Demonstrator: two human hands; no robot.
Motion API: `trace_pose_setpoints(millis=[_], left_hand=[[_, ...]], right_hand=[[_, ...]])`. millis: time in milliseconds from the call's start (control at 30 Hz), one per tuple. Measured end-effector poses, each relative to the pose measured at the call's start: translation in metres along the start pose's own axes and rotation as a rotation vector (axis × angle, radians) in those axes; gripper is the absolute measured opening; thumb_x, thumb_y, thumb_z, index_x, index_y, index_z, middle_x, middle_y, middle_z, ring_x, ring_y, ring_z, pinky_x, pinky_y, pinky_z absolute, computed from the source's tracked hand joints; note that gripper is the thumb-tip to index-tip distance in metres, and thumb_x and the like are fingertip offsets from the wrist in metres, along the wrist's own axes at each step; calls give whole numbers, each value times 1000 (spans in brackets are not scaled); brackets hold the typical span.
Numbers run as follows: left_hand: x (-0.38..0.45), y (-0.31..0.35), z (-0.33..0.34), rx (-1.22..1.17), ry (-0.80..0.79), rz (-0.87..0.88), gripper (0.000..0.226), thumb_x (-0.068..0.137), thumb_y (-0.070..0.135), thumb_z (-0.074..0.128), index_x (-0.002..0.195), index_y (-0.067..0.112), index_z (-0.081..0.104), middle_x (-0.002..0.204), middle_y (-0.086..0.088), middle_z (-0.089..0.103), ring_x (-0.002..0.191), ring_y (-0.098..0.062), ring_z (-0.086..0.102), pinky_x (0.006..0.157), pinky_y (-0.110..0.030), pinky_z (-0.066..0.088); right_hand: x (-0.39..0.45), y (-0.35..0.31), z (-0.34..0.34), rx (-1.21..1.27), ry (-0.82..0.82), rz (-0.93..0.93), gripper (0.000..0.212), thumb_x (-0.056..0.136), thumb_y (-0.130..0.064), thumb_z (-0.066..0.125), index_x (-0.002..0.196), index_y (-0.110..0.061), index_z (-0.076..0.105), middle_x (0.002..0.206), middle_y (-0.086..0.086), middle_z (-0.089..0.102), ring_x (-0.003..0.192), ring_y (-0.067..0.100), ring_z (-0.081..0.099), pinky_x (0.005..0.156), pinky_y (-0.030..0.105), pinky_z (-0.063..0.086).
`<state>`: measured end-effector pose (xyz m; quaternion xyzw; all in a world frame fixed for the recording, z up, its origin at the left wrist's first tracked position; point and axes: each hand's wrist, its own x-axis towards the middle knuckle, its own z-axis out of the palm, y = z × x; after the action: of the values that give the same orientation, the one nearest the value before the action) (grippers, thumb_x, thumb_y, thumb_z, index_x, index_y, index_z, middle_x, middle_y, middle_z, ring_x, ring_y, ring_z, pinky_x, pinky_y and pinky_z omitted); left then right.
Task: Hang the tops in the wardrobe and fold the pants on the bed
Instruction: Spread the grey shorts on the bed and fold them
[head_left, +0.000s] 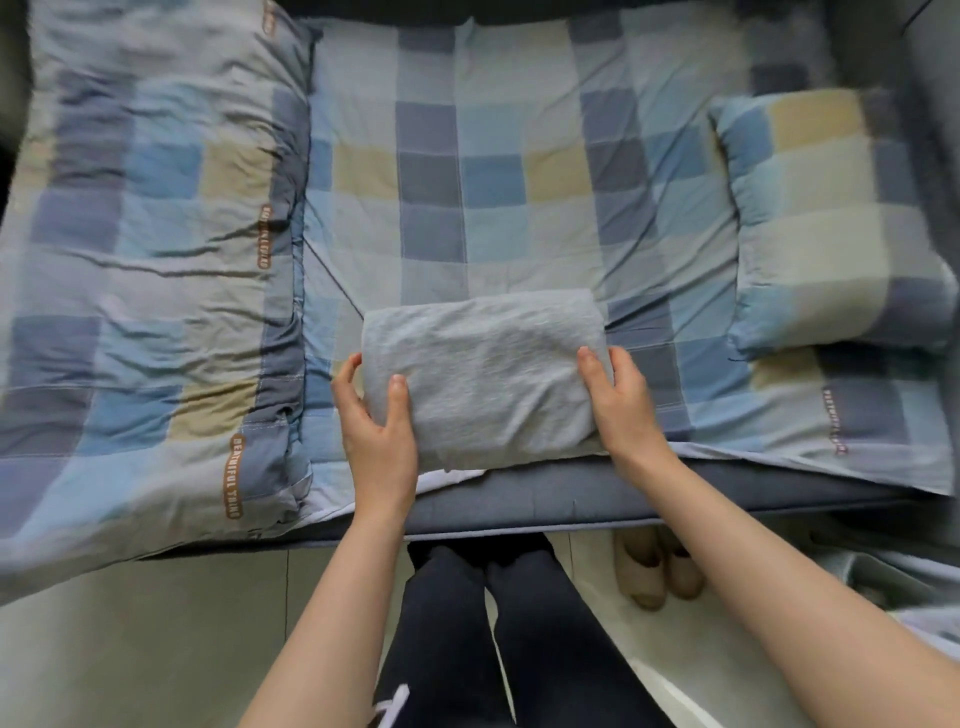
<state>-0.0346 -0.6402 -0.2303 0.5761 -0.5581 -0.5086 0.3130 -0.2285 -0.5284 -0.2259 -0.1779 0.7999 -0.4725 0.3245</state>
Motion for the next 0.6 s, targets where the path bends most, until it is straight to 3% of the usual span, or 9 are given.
trace_pose_setpoints(millis=[167, 367, 467, 533, 600], left_hand=[[-33, 53, -8, -22, -132, 22, 32, 98, 37, 52, 127, 46, 41, 124, 17, 53, 111, 2, 54, 85, -20, 44], [-38, 85, -20, -5, -358, 58, 29, 98, 39, 53, 124, 49, 43, 125, 13, 55, 114, -7, 55, 94, -31, 47], [-31, 96, -27, 10, -501, 103, 29, 97, 42, 54, 123, 51, 44, 125, 15, 54, 114, -8, 55, 94, -33, 47], [-29, 103, -31, 20, -605, 133, 30, 96, 43, 55, 122, 53, 44, 121, 22, 56, 108, 0, 56, 87, -30, 47], [-34, 110, -30, 33, -710, 184, 29, 97, 39, 55, 121, 52, 45, 108, 40, 55, 97, 15, 55, 78, -20, 44]], right_hand=[[-56, -31, -44, 38, 139, -17, 21, 97, -47, 44, 102, -29, 52, 88, -19, 61, 79, -11, 57, 69, 20, 42], [-121, -42, -53, 183, 344, 24, 33, 95, -47, 48, 123, -30, 43, 117, -8, 56, 102, 5, 57, 81, 26, 48], [-153, -46, -41, 227, 518, 34, 36, 89, -51, 50, 122, -37, 43, 112, -13, 55, 95, -7, 57, 72, 11, 46], [-176, -46, -27, 246, 649, 48, 28, 88, -52, 49, 115, -46, 45, 111, -20, 55, 97, -10, 55, 70, 10, 44], [-201, -45, -17, 267, 795, 70, 24, 88, -55, 47, 111, -51, 46, 115, -22, 55, 105, -8, 54, 78, 13, 43]])
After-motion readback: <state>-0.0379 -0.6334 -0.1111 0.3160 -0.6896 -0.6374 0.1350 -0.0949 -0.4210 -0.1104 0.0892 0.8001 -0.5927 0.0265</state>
